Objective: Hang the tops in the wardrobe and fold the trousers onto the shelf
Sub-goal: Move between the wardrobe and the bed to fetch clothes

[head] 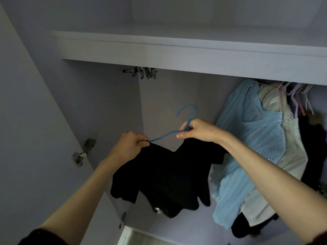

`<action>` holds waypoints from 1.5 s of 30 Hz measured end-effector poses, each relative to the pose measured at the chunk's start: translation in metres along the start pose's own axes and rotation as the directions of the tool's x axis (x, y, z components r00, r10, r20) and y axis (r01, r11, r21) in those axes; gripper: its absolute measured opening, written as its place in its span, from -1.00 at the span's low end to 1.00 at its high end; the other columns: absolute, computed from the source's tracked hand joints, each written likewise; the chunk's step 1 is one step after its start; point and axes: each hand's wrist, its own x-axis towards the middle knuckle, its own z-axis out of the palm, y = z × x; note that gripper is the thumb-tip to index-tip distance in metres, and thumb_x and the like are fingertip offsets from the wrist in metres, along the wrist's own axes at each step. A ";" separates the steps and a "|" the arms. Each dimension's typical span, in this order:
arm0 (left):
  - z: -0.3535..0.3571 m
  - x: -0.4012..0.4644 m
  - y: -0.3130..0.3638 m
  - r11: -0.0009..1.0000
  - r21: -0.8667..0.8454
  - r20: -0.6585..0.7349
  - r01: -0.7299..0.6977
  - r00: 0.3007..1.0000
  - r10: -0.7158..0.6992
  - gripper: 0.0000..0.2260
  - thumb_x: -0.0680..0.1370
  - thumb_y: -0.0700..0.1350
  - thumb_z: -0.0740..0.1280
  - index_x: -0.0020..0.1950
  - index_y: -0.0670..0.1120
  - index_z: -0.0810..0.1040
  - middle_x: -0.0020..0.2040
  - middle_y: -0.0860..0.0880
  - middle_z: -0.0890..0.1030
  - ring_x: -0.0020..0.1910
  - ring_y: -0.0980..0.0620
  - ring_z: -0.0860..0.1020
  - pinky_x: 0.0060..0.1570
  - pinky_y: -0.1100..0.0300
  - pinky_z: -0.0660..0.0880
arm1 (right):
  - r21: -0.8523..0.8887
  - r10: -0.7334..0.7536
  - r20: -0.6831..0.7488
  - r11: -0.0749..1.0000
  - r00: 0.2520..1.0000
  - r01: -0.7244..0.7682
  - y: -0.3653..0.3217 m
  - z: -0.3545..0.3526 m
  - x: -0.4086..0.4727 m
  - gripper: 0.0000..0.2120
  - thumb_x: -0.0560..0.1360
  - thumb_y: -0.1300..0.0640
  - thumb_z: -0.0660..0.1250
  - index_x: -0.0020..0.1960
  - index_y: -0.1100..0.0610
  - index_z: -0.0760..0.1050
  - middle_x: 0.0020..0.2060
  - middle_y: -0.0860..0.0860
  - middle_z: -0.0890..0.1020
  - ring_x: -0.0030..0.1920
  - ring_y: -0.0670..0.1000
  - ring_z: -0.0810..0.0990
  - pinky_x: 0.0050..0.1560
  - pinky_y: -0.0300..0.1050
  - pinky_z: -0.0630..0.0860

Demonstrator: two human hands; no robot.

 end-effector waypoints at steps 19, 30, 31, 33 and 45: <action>-0.009 -0.001 -0.012 0.998 0.065 -0.065 0.010 0.998 -0.006 -0.87 0.52 -0.26 0.35 0.01 -0.20 0.67 0.00 -0.09 0.66 -0.01 -0.06 0.59 -0.09 0.37 0.32 | 0.113 -0.056 -0.164 0.991 0.985 0.075 0.014 0.010 -0.034 -0.78 0.51 0.15 0.37 0.14 0.16 0.54 -0.09 0.01 0.62 -0.03 -0.09 0.55 0.02 -0.41 0.38; 0.013 0.001 0.022 0.950 0.176 -0.084 -0.257 0.958 0.275 -0.58 0.58 -0.18 0.28 0.43 -0.20 0.33 0.38 -0.18 0.38 0.36 -0.16 0.33 0.36 0.13 0.22 | 0.528 0.221 0.186 0.799 0.957 -0.287 0.030 -0.011 -0.042 -0.87 0.59 0.28 0.19 -0.03 0.22 0.52 -0.29 0.06 0.65 -0.31 -0.01 0.66 -0.23 -0.20 0.60; 0.012 0.003 0.033 0.920 0.233 -0.125 -0.315 0.929 0.349 -0.58 0.57 -0.21 0.28 0.43 -0.21 0.33 0.39 -0.19 0.37 0.36 -0.19 0.33 0.34 0.00 0.28 | 0.568 0.232 0.192 0.766 0.954 -0.300 0.037 -0.015 -0.046 -0.86 0.59 0.31 0.18 0.01 0.22 0.52 -0.28 0.05 0.66 -0.29 -0.01 0.67 -0.22 -0.18 0.61; 0.009 0.006 0.055 0.846 0.355 -0.171 -0.399 0.861 0.478 -0.58 0.53 -0.29 0.30 0.39 -0.23 0.38 0.39 -0.22 0.38 0.37 -0.22 0.34 0.24 -0.11 0.37 | 0.668 0.228 0.214 0.675 0.950 -0.313 0.048 -0.020 -0.052 -0.82 0.57 0.37 0.16 0.09 0.25 0.49 -0.24 0.06 0.69 -0.26 0.01 0.68 -0.24 -0.15 0.61; 0.005 0.063 0.150 0.528 0.753 -0.217 -0.392 0.610 0.762 -0.23 0.35 -0.37 0.35 0.51 -0.18 0.11 0.51 -0.14 0.04 0.50 -0.22 0.02 0.40 -0.26 -0.07 | 0.916 0.471 0.005 0.351 0.882 -0.193 0.095 -0.066 -0.049 -0.80 0.57 0.43 0.11 0.12 0.28 0.40 0.20 0.22 0.55 0.28 0.21 0.48 0.04 0.04 0.49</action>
